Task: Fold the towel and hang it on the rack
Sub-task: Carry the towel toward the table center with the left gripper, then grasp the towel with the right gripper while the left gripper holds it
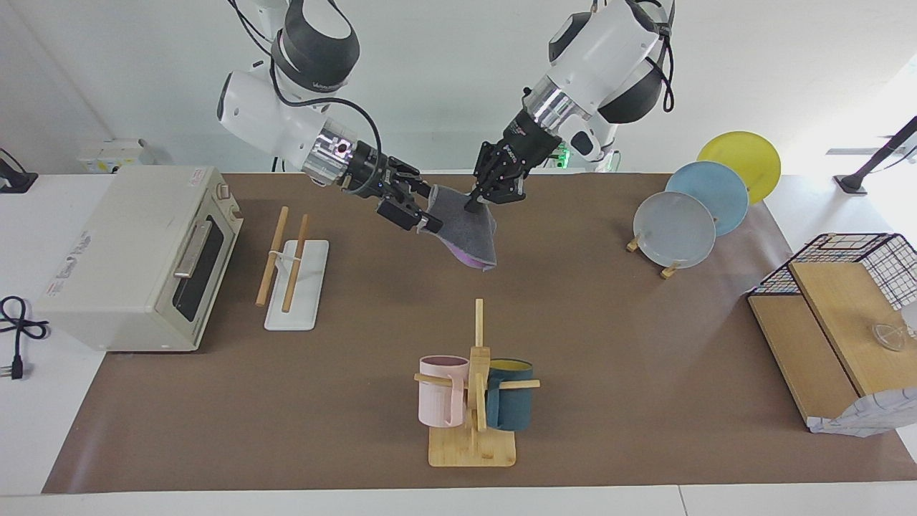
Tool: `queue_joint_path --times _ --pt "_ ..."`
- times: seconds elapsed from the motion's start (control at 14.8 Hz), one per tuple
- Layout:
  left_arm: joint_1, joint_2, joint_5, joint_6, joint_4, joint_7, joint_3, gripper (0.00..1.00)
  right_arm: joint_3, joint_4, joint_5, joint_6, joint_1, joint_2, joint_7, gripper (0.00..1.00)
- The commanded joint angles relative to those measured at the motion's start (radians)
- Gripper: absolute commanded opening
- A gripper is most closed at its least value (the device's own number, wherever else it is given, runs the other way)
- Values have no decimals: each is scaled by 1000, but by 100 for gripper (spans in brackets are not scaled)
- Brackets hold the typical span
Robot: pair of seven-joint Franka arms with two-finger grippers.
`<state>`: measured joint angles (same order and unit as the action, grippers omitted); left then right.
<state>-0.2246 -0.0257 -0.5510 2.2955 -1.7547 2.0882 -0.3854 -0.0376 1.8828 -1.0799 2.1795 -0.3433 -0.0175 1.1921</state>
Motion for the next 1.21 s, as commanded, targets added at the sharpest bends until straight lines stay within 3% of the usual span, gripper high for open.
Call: queue_joint_path --times 0.0,0.13,0.27,0.4,1.14 --pt "-7 41 -18 27 -48 15 6 0 5 -13 -20 58 -22 -22 1 100" --pt "-7 43 -18 27 -48 16 6 0 5 -11 -18 85 -45 -25 -12 96" --pt "-10 43 -18 27 -48 16 6 0 5 -11 -20 86 -46 -25 -17 51" --pt "-9 43 -18 27 -48 15 6 0 5 -5 -20 71 -46 -21 -84 0" --pt "-10 47 -20 41 -60 33 6 0 7 10 -15 59 -49 -13 -172 0"
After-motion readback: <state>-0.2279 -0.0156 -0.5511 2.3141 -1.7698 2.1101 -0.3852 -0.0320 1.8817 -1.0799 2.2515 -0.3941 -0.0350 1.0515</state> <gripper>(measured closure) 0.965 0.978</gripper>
